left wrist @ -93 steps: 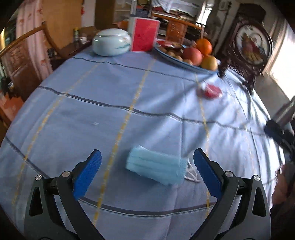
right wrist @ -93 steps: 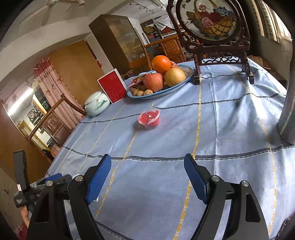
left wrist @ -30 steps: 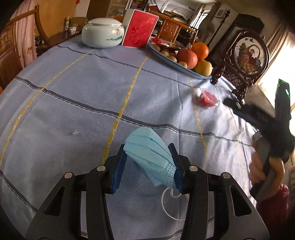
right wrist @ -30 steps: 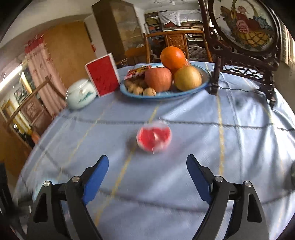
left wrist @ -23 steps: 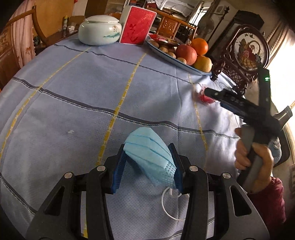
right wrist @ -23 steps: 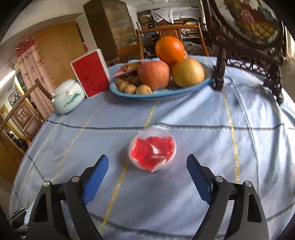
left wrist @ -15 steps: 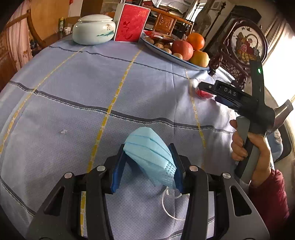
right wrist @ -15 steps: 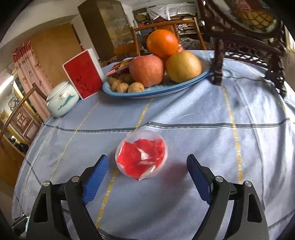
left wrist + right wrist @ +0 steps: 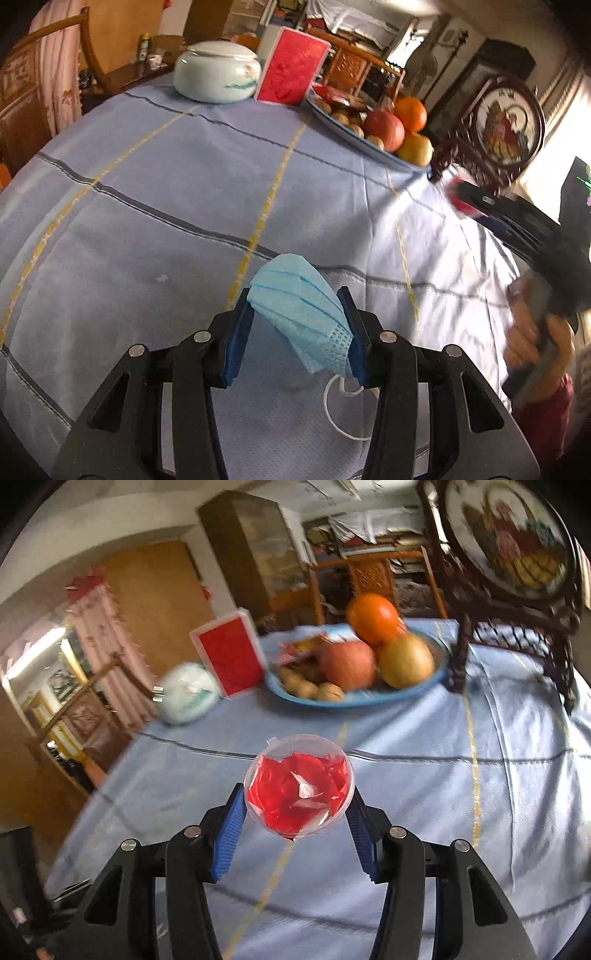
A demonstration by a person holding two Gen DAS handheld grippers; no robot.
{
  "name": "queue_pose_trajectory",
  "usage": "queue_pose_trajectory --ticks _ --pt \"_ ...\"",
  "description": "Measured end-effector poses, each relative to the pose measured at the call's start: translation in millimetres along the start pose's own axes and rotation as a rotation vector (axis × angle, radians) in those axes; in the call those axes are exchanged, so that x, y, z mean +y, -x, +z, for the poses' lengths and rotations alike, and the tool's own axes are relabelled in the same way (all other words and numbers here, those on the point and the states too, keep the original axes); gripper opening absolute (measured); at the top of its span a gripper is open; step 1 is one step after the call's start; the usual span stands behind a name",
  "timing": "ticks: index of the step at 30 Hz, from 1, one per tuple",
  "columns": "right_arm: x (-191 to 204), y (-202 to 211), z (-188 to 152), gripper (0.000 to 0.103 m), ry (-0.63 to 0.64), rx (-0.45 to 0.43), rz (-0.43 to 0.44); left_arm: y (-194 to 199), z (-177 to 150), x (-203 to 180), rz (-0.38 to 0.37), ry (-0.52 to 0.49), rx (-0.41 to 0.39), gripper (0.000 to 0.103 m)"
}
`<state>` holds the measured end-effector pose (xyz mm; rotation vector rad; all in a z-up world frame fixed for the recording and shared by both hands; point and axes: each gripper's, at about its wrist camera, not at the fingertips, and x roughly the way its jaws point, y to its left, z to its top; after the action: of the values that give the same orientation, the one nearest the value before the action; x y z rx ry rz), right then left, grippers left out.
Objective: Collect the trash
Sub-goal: 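Grasp the clear cup of red contents with the right tool while the left tool holds the mask, then drop the mask into the red basket with the left tool while the right tool carries the cup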
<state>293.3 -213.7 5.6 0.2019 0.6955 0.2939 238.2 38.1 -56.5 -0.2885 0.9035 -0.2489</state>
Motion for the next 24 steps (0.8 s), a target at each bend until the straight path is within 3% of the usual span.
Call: queue_pose_trajectory --ticks 4,11,20,24 --pt "22 24 -30 0.054 0.061 0.027 0.021 2 2 3 0.006 0.015 -0.013 0.046" --pt "24 52 -91 0.054 0.078 0.108 0.038 14 2 5 -0.007 0.019 -0.061 0.046" --pt "31 56 -106 0.054 0.104 0.127 0.052 42 -9 4 0.033 -0.02 -0.171 0.046" --pt "30 58 -104 0.054 0.106 0.12 0.059 58 -25 8 0.014 0.003 -0.172 0.046"
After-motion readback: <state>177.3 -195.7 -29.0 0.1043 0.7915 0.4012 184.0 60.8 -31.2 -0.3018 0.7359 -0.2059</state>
